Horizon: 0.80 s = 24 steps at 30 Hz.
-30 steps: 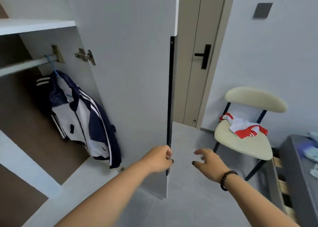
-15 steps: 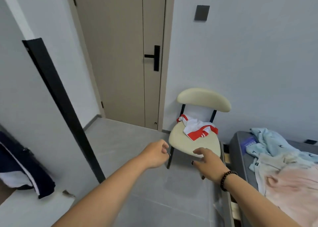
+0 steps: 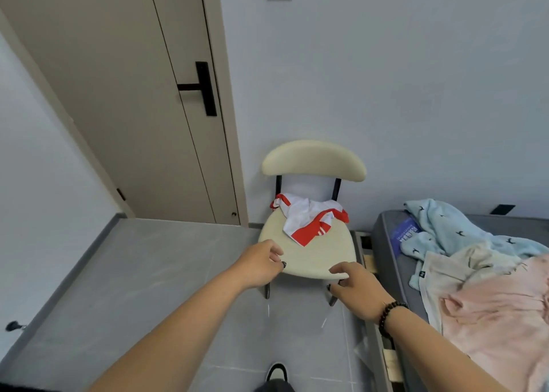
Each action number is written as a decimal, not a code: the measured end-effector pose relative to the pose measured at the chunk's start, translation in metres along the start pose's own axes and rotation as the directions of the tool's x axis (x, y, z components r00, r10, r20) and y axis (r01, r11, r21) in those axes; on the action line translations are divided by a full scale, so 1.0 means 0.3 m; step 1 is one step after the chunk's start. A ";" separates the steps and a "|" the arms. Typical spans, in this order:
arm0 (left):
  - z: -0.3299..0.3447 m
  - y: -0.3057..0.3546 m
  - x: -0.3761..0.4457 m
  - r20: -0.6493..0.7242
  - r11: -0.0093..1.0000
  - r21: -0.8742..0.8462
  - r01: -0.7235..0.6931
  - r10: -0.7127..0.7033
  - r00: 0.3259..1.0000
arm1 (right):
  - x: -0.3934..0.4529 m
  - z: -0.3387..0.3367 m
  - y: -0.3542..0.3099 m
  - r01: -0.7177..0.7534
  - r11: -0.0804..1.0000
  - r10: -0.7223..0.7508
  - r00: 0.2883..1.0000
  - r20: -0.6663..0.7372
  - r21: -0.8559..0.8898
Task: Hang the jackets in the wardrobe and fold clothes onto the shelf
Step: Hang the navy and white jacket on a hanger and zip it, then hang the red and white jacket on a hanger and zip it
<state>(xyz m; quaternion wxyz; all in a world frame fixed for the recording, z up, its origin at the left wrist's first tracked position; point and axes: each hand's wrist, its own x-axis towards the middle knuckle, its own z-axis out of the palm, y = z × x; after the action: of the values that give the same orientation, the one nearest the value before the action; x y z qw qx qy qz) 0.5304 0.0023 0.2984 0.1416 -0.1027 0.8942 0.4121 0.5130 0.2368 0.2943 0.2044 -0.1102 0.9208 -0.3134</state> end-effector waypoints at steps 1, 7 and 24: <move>-0.011 0.007 0.066 0.007 1.000 -0.001 0.001 -0.001 1.000 | 0.059 -0.018 0.010 -0.014 1.000 0.014 1.000 -0.001 0.014; -0.080 0.040 0.472 0.044 0.997 -0.058 0.059 -0.057 0.997 | 0.434 -0.128 0.060 -0.139 0.984 0.137 0.990 0.022 0.109; -0.161 0.057 1.257 0.110 0.959 -0.152 0.241 -0.226 0.968 | 1.393 -0.253 0.240 -0.353 0.925 0.319 0.922 0.217 0.141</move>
<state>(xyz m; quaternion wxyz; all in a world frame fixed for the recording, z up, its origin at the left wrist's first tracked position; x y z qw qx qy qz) 0.1631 -0.0490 0.2130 0.2213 -0.1998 0.8314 0.4689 0.1010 0.1950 0.1756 0.3514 0.0392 0.8705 -0.3425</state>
